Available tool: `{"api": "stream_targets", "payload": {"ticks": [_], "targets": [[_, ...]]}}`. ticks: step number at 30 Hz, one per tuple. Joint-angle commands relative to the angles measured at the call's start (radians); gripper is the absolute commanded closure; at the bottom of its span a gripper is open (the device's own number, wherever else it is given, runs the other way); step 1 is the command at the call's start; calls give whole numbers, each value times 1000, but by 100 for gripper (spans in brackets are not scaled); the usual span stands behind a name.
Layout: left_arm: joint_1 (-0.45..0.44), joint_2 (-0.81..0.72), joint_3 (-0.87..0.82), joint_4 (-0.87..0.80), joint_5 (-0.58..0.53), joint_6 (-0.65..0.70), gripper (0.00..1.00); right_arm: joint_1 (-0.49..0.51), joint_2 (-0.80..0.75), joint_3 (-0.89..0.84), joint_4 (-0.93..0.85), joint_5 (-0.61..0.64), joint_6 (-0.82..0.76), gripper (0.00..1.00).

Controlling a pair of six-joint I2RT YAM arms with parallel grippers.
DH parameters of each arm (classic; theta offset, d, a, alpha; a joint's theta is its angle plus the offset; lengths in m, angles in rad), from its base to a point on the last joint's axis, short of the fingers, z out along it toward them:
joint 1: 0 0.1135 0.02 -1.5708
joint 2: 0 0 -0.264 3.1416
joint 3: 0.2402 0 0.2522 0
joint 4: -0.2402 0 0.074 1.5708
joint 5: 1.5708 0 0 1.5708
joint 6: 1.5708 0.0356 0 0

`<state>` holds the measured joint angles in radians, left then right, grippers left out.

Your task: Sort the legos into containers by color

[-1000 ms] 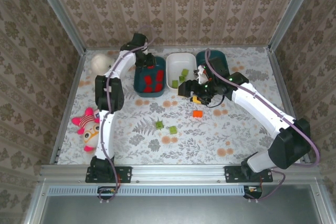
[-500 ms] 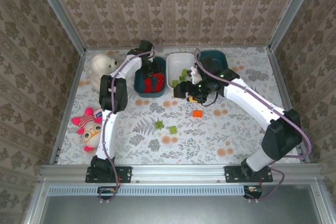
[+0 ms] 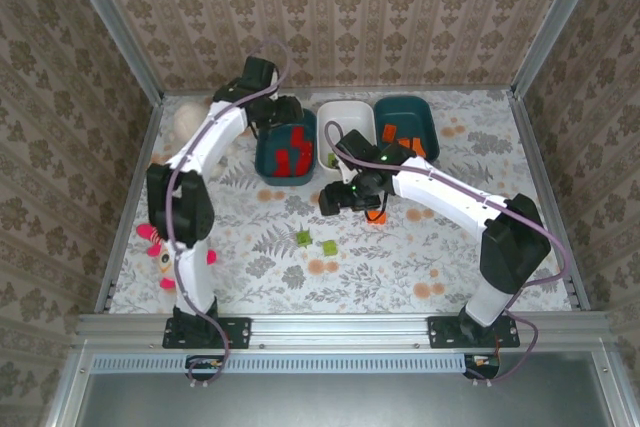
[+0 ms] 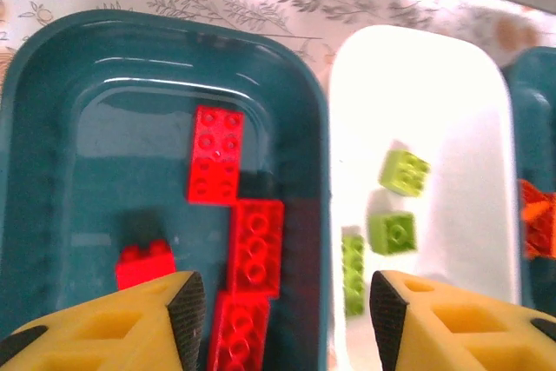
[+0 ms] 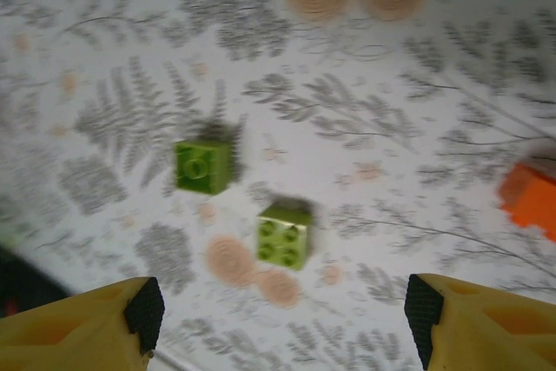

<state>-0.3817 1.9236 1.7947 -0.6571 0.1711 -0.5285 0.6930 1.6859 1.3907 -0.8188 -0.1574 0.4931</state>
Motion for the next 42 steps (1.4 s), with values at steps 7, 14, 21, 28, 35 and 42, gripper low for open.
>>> {"api": "stream_targets", "payload": {"ticks": [7, 14, 21, 28, 35, 42], "targets": [[-149, -469, -523, 78, -46, -57, 39, -88, 27, -78, -140, 252, 8, 5], [-246, -768, -826, 108, -86, -147, 38, -152, 130, -76, -83, 161, 85, 2], [-263, -917, -914, 58, -119, -173, 37, -159, 219, -77, -30, 120, 163, 13], [-268, -916, -911, 60, -112, -177, 38, -161, 265, -54, -66, 140, 187, 34], [-281, -864, -905, 87, -84, -151, 38, -160, 184, -47, -56, 186, 174, 62], [-302, -795, -922, 187, -28, -140, 38, -263, 113, 168, -147, 282, 60, 66]]}}
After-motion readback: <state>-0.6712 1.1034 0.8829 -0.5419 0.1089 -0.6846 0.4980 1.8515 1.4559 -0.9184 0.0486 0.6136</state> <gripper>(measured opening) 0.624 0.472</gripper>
